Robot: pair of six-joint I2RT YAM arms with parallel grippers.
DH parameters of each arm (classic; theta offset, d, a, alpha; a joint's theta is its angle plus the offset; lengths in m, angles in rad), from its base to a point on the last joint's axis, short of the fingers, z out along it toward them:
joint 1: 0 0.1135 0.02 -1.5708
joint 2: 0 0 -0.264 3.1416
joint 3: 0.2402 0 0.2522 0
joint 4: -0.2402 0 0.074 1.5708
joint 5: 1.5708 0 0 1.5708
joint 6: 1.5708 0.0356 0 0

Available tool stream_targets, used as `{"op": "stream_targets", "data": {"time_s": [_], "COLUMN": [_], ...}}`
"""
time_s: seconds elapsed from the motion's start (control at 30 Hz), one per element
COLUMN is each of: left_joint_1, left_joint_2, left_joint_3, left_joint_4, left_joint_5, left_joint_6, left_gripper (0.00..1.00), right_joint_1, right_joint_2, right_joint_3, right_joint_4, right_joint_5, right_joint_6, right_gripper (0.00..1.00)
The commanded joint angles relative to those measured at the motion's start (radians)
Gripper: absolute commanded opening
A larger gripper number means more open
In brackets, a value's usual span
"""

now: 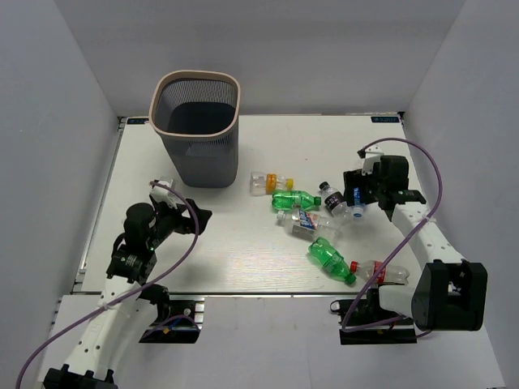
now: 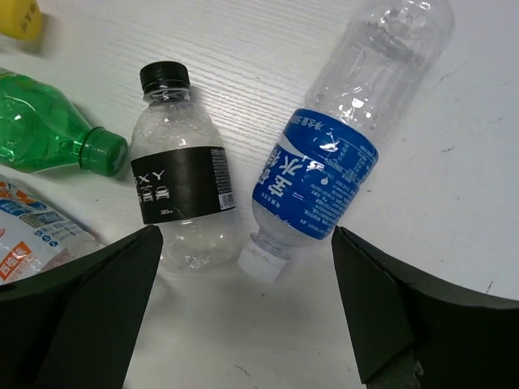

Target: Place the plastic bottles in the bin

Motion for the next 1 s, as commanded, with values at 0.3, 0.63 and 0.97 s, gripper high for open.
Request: {"op": "stream_targets", "data": {"time_s": [0.3, 0.63, 0.97], "left_joint_1": [0.009, -0.001, 0.012], "left_joint_2": [0.2, 0.52, 0.739], "left_joint_3": [0.212, 0.476, 0.485], "left_joint_4": [-0.204, -0.404, -0.432], "left_joint_5": [-0.286, -0.386, -0.711], "left_joint_6": [-0.059, 0.13, 0.377], "left_gripper": [0.94, 0.74, 0.89], "right_joint_1": [-0.003, -0.01, -0.019], "right_joint_2": [0.042, 0.036, 0.066], "right_joint_3": [0.133, 0.076, 0.053], "right_joint_4": [-0.189, -0.191, -0.179], "right_joint_5": [-0.07, -0.122, -0.176], "right_joint_6": [-0.249, -0.215, -0.231], "right_gripper": [0.9, 0.55, 0.9]}}
